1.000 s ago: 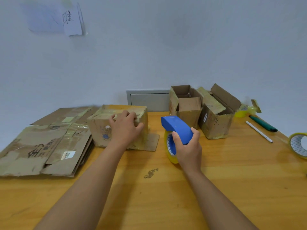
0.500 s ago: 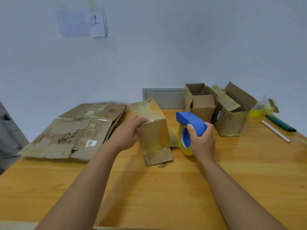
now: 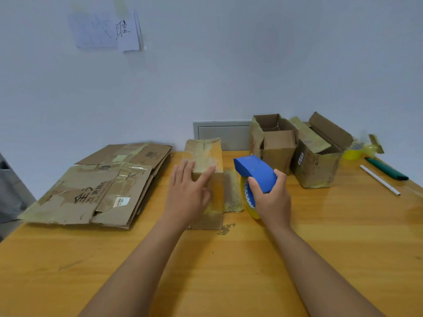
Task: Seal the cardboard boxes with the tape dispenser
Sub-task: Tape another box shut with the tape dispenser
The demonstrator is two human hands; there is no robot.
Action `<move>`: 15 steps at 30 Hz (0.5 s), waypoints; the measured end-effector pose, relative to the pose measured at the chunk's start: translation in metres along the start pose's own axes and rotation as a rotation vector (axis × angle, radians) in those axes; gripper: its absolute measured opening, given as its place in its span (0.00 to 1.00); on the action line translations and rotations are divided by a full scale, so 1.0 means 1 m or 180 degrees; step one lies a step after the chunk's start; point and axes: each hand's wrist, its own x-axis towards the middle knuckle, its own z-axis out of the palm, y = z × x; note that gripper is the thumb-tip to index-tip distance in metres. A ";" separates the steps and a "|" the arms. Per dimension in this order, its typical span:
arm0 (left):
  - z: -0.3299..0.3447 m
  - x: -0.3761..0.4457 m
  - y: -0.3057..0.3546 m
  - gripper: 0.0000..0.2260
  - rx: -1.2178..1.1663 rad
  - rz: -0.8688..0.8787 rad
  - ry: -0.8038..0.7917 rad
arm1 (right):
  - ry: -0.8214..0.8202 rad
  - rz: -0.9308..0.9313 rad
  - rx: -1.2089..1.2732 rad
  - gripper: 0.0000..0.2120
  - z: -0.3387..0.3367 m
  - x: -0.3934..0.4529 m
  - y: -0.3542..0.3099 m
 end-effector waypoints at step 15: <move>-0.009 -0.013 -0.007 0.20 -0.0485 0.0057 0.0409 | 0.0109 -0.0314 0.0659 0.37 -0.029 0.008 -0.042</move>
